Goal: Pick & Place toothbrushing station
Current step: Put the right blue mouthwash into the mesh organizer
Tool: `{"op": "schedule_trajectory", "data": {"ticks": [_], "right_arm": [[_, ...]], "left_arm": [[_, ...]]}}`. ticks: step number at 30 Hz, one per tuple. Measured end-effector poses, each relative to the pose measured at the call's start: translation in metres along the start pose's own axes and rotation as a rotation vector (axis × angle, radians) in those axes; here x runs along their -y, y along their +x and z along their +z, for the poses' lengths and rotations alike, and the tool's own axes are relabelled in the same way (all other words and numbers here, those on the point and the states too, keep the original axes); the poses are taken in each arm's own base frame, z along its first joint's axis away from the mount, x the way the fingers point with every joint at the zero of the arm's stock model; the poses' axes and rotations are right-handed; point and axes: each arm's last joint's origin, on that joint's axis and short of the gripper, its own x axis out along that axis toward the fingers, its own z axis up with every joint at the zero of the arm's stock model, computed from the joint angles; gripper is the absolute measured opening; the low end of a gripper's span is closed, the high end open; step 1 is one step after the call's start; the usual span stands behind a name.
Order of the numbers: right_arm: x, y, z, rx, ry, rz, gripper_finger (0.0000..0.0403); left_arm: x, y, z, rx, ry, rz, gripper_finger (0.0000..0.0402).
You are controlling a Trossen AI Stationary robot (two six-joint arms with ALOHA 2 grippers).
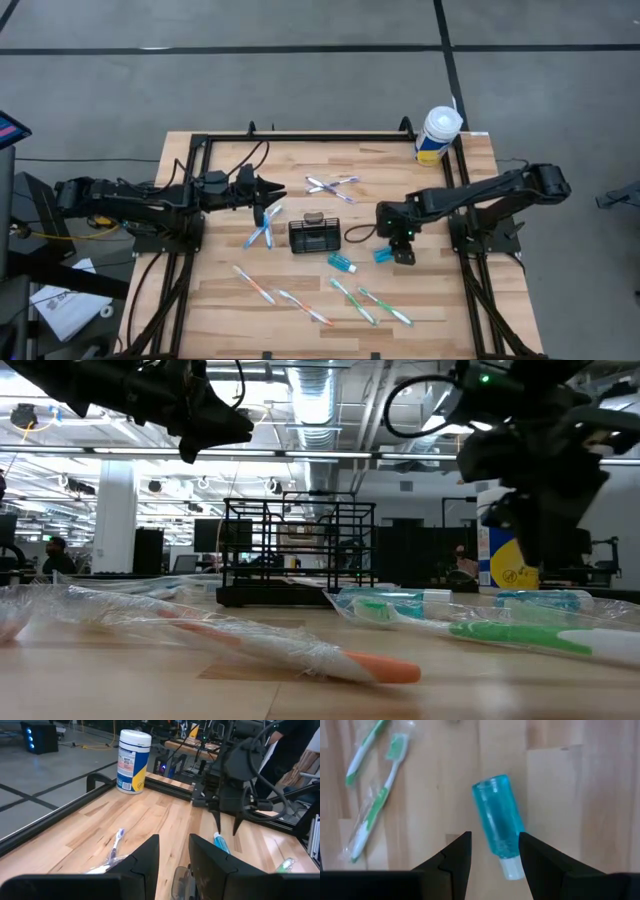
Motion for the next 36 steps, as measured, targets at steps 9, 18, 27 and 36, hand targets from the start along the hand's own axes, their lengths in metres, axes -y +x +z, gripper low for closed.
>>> {"op": "schedule_trajectory", "data": {"ticks": [9, 18, 27, 36], "right_arm": [[0.005, 0.003, 0.001, -0.013, 0.018, -0.006, 0.0154], [0.009, 0.039, -0.003, -0.204, 0.015, 0.001, 0.0154], [0.012, 0.044, -0.002, -0.22, 0.04, 0.022, 0.0152], [0.021, 0.041, -0.001, -0.209, 0.077, 0.028, 0.0073]], "left_arm": [[-0.004, 0.001, 0.0, -0.006, 0.032, 0.017, 0.01], [-0.011, 0.002, 0.001, -0.013, 0.048, 0.032, 0.01], [-0.011, 0.001, 0.0, -0.018, 0.049, 0.03, 0.01], [-0.011, 0.001, 0.0, -0.019, 0.049, 0.03, 0.01]]}}
